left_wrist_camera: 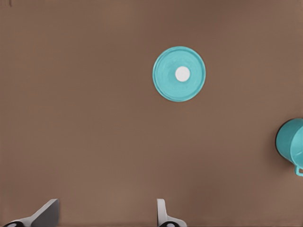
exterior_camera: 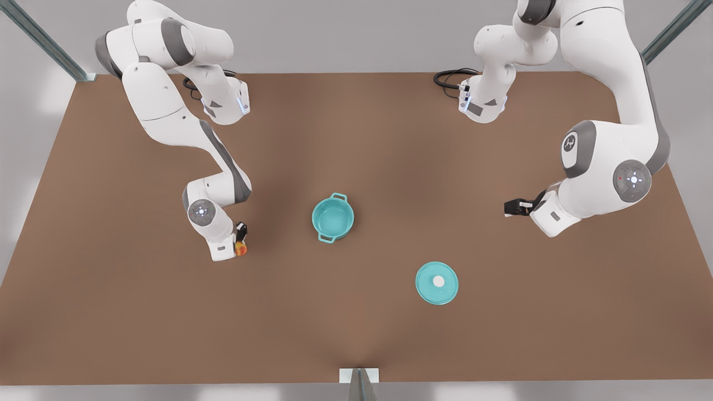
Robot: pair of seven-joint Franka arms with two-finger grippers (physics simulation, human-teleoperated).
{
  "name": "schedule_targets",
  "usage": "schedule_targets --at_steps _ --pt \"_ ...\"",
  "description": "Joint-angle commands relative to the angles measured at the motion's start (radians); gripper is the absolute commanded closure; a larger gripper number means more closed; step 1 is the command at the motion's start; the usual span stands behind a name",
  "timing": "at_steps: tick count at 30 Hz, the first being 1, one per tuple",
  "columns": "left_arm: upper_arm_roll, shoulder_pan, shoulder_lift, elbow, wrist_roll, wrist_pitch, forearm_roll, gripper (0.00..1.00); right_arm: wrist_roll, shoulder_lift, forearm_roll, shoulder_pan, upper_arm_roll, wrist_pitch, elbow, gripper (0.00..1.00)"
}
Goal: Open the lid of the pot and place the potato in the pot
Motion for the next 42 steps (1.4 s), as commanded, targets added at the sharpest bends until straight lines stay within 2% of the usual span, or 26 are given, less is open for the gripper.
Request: schedule_targets --at_steps 1,7,11,15,21,27,33,37,38,39,42 --pt "0.0 0.0 -0.001 0.0 0.122 -0.003 0.001 0.0 -0.026 -0.005 -0.005 0.0 0.001 -0.005 0.0 0.53" --pt "0.0 0.0 -0.001 -0.001 0.122 -0.003 0.001 0.0 -0.026 -0.037 -0.005 0.002 0.02 -0.045 0.002 0.55" --pt "0.0 0.002 -0.002 -0.001 0.122 -0.004 0.001 0.0 -0.024 -0.083 0.015 0.003 0.074 -0.085 0.002 0.55" --pt "0.0 0.002 -0.001 -0.001 0.122 -0.004 0.001 0.0 -0.007 -0.139 0.064 0.003 0.167 -0.166 0.01 0.55" --pt "0.0 0.005 -0.001 -0.001 0.122 -0.004 0.001 0.0 0.086 -0.148 0.13 0.023 0.33 -0.184 0.062 0.55" --pt "0.0 0.005 -0.001 0.0 0.122 -0.018 0.001 0.0 0.252 -0.103 0.153 0.18 0.331 -0.181 0.105 0.55" --pt "0.0 0.009 0.001 -0.001 0.126 -0.018 0.001 0.0 0.27 -0.022 0.149 0.2 0.316 -0.174 0.157 0.55" --pt "0.0 0.012 0.001 -0.001 0.127 -0.018 0.001 0.0 0.274 -0.004 0.15 0.236 0.273 -0.169 0.169 0.53" --pt "0.0 0.012 0.001 -0.001 0.126 -0.019 0.001 0.0 0.274 -0.004 0.15 0.236 0.271 -0.169 0.171 0.39" --pt "0.0 0.014 0.001 -0.001 0.127 -0.019 0.001 0.0 0.274 -0.004 0.15 0.236 0.271 -0.169 0.177 0.02" --pt "0.0 0.015 0.002 -0.001 0.127 -0.019 0.001 0.0 0.272 -0.005 0.152 0.236 0.271 -0.171 0.178 0.0"
